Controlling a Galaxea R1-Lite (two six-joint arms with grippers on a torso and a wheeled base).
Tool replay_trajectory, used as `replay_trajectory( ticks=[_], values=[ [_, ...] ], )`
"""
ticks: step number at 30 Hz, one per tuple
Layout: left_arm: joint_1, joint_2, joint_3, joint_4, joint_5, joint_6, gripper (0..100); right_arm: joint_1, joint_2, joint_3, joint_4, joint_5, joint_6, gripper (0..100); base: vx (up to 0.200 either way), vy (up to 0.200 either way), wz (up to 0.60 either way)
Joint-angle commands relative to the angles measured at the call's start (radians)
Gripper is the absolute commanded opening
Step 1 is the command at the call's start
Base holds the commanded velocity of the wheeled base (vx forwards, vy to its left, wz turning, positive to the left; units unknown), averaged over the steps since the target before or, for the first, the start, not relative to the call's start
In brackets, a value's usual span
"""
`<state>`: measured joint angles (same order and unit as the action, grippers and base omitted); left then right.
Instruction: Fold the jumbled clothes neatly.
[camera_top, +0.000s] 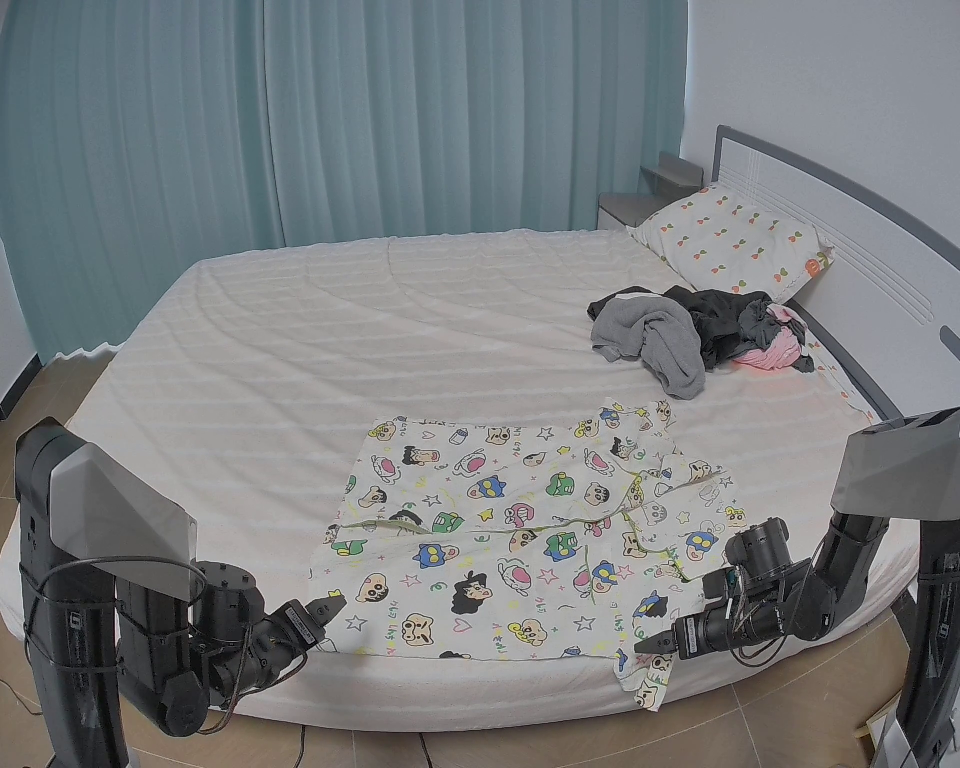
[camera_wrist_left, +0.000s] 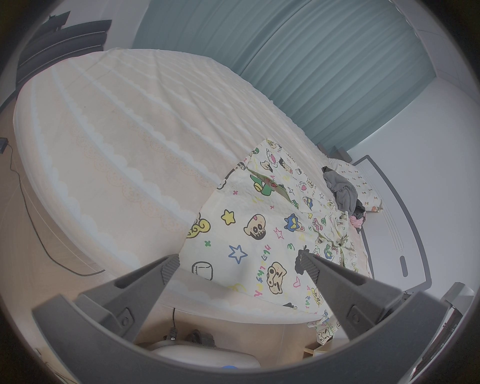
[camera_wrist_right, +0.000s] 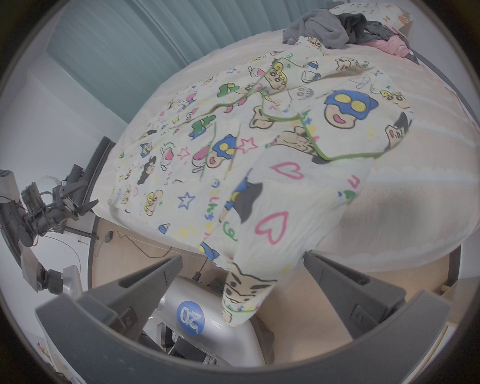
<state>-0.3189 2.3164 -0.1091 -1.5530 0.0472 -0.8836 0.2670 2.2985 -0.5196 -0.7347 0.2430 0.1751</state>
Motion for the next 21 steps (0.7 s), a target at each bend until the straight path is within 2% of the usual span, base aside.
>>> replay_trajectory(
  ticks=[1,3,4,16,21],
  values=[
    [0.000,0.001,0.000,-0.018,0.000,0.000,100,0.003,0.001,-0.020,0.026,-0.019,0.000,100,0.000,0.000,0.00],
    [0.000,0.001,-0.001,-0.018,0.002,0.000,100,0.003,0.001,-0.020,0.028,-0.021,0.000,100,0.000,0.000,0.00],
    [0.000,0.001,-0.001,-0.018,0.002,0.000,100,0.003,0.001,-0.020,0.026,-0.022,0.000,0,0.000,0.000,0.00],
    [0.000,0.003,-0.007,-0.018,0.020,0.000,100,0.000,-0.001,-0.022,0.026,-0.025,0.000,0,0.000,0.000,0.00],
    [-0.002,0.003,-0.006,-0.018,0.020,0.000,100,-0.022,-0.030,0.006,0.031,-0.073,-0.013,0,0.000,0.000,0.00]
  ],
)
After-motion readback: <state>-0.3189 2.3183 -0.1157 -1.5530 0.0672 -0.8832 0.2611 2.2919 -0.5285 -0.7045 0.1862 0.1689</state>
